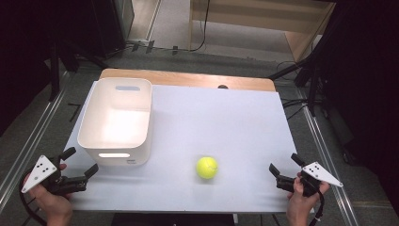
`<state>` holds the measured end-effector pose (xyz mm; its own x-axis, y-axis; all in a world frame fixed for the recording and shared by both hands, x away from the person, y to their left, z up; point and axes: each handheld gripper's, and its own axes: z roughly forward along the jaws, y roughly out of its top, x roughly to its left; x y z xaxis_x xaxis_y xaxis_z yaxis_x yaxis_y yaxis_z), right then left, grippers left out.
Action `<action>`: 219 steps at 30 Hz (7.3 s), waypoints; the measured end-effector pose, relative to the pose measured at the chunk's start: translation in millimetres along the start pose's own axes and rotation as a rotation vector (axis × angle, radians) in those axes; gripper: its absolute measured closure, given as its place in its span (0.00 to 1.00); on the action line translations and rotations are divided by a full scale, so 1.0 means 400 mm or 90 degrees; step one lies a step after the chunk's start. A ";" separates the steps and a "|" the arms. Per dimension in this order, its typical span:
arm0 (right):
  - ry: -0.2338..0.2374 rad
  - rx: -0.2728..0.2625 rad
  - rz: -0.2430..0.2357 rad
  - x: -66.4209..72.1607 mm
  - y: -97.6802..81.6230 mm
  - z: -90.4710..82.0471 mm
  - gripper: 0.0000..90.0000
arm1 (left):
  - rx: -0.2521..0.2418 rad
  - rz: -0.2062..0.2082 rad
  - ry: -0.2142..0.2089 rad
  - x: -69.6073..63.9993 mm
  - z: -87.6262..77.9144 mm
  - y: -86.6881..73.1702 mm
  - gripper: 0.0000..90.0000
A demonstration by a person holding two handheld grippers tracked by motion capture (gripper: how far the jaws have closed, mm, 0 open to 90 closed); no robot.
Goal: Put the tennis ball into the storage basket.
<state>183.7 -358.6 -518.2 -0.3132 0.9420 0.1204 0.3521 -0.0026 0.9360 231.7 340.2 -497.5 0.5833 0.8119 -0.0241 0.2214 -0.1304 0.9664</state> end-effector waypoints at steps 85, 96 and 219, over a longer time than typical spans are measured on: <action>0.280 0.208 -0.222 0.321 0.197 0.185 0.00 | -0.002 0.001 -0.003 0.001 0.003 0.000 0.00; 0.296 0.242 -0.246 0.347 0.192 0.216 0.02 | -0.002 0.000 -0.002 0.002 0.003 -0.001 0.00; 0.365 0.386 -0.300 0.464 0.201 0.352 0.26 | -0.004 -0.002 -0.007 0.002 0.001 0.000 0.00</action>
<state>278.1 -136.6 -467.1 -0.8667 0.4940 0.0689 0.4257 0.6606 0.6183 232.5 340.6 -497.7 0.5907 0.8063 -0.0304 0.2192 -0.1242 0.9677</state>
